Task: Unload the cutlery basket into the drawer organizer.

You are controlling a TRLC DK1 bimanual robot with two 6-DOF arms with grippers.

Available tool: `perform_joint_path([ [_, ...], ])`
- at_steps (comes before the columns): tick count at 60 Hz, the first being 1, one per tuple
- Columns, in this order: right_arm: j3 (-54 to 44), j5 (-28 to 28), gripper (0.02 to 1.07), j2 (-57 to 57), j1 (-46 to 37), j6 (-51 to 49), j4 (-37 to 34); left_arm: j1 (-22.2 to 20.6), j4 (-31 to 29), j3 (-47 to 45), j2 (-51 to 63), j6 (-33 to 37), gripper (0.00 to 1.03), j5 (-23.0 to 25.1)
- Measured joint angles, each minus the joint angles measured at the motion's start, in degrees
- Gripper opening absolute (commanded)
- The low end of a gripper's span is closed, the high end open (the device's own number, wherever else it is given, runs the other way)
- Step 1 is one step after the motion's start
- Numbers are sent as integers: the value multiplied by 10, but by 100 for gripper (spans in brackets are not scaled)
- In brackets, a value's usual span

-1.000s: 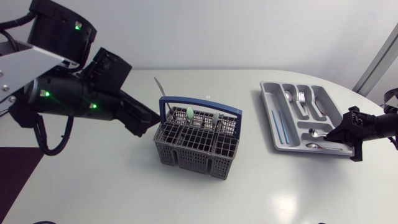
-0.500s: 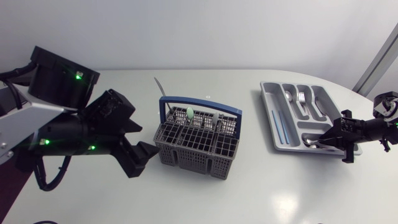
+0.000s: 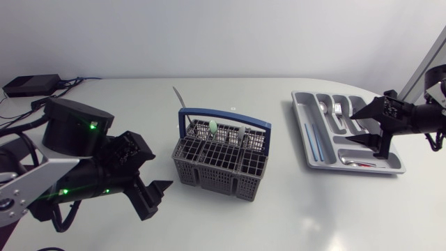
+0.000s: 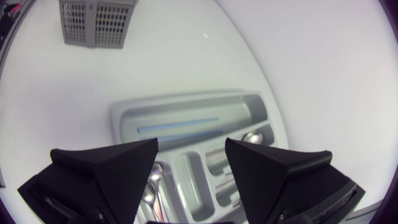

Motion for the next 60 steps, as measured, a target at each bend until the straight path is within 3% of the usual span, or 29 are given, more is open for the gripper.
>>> perform_joint_path([
  [16, -24, -4, 86, -20, 156, 227, 71, 14, 80, -17, 56, 25, 93, -15],
  [27, 1, 8, 86, 41, 244, 365, 103, 15, 132, -17, 116, 39, 93, -34],
  [41, 56, 22, 86, 125, 286, 444, 103, 30, 182, -17, 162, 51, 92, -42],
  [54, 68, 19, 78, 130, 286, 461, 100, 36, 221, -16, 207, 60, 65, -42],
  [60, 85, 19, 67, 141, 283, 472, 98, 44, 236, -15, 226, 60, 52, -42],
])
